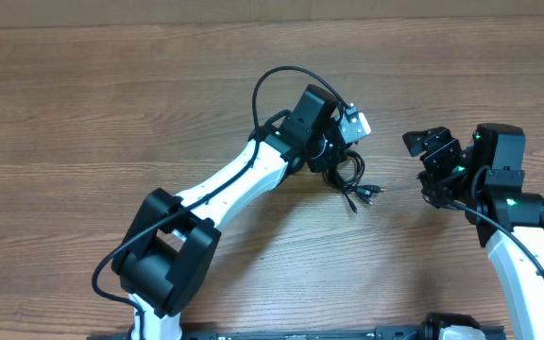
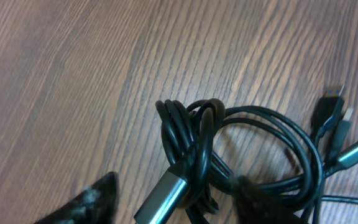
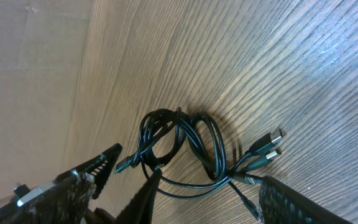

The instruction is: Untangle cables

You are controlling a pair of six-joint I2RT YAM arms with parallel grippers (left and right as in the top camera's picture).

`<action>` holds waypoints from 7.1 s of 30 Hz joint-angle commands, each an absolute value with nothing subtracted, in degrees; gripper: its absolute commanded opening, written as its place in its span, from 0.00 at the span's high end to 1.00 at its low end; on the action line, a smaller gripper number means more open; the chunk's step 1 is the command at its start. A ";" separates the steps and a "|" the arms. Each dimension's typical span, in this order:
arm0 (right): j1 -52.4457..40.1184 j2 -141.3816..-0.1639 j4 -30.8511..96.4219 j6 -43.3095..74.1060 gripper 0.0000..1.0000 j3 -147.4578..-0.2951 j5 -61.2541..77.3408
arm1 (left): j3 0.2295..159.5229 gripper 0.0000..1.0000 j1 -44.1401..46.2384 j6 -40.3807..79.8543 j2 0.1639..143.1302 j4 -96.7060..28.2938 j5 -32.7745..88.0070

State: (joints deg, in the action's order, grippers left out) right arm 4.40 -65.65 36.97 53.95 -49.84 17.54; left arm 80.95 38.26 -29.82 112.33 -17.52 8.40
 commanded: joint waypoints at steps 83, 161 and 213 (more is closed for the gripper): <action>4.21 -47.27 36.51 -9.50 0.96 -50.70 59.77 | 81.60 0.45 37.91 -12.60 72.90 -38.68 23.11; 4.21 -47.37 24.86 5.50 0.96 -50.70 62.61 | 81.58 0.77 44.84 8.03 78.32 -30.65 -2.81; 4.21 -53.23 24.49 5.54 0.96 -50.70 59.53 | 81.60 0.96 53.08 -5.28 83.85 -26.63 27.66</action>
State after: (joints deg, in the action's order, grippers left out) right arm 4.84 -53.32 26.22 5.30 -49.82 61.32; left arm 80.99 49.30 -1.54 83.85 -25.58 11.64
